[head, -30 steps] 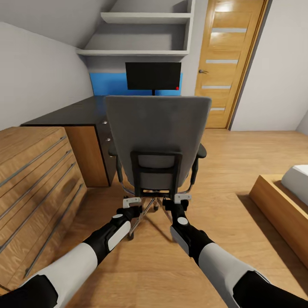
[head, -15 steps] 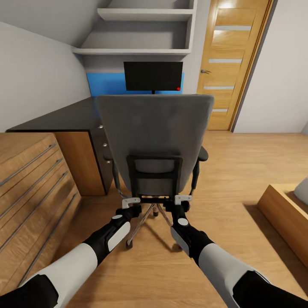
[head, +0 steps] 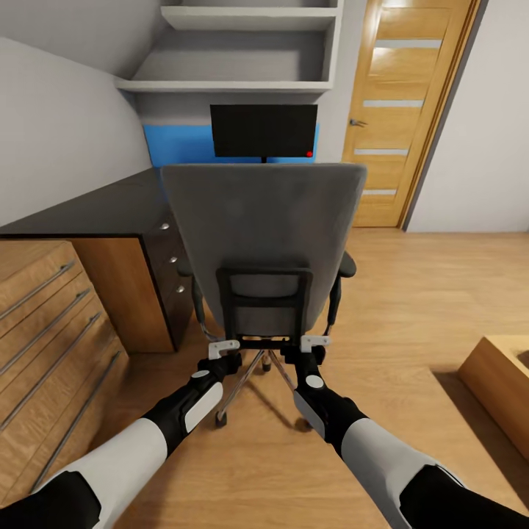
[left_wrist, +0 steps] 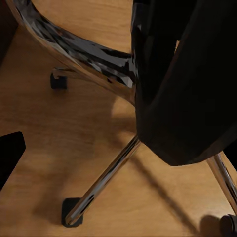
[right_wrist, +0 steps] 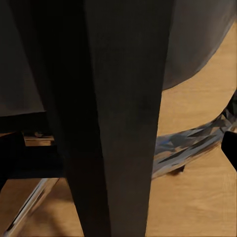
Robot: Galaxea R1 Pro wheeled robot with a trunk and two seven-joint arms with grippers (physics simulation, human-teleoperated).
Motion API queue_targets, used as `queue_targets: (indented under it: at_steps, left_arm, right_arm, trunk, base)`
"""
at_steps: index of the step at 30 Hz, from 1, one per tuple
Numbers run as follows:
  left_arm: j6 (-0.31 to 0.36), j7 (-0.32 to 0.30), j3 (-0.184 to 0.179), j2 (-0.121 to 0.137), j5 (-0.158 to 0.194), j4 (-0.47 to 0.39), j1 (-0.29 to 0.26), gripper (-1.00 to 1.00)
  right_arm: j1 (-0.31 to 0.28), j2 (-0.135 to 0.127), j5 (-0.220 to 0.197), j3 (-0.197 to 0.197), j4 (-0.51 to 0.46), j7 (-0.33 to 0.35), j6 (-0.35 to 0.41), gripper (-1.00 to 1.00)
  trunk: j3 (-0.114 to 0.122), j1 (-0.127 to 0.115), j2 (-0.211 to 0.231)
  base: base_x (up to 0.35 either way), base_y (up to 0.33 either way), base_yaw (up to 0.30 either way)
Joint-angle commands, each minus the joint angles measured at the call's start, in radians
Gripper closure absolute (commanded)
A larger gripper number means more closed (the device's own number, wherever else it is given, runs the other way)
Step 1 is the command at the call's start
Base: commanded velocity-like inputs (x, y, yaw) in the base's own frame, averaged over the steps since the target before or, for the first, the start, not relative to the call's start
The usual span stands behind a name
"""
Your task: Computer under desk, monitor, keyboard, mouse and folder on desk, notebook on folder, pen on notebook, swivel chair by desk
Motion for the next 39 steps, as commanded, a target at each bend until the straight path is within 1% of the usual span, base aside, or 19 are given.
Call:
queue_targets:
  at_steps: [1, 9, 26, 39]
  left_arm:
    - [0.003, 0.01, -0.005, 0.001, 0.002, -0.001, -0.001, -1.0]
    - [0.003, 0.012, -0.006, 0.001, 0.002, -0.001, -0.001, -1.0]
    - [0.003, 0.011, -0.012, 0.0, 0.002, 0.011, -0.001, -1.0]
    - [0.003, 0.008, -0.011, 0.001, 0.002, 0.011, -0.001, -1.0]
  right_arm:
    - [-0.002, 0.0, 0.003, 0.008, -0.002, -0.006, -0.006, -1.0]
    - [-0.002, 0.0, 0.003, 0.008, -0.002, -0.007, -0.006, -1.0]
    - [-0.002, 0.0, 0.003, 0.008, -0.002, -0.008, -0.006, -1.0]
    - [-0.002, 0.0, 0.003, 0.008, -0.002, -0.007, -0.006, -1.0]
  trunk:
    - [-0.001, 0.0, 0.0]
    - [-0.007, 0.0, 0.0]
    - [-0.008, 0.0, 0.0]
    - [-0.008, 0.0, 0.0]
  base:
    - [0.327, 0.0, 0.101]
    - [0.327, -0.081, 0.122]
    - [0.322, -0.14, 0.006]
    - [0.325, -0.017, 0.0]
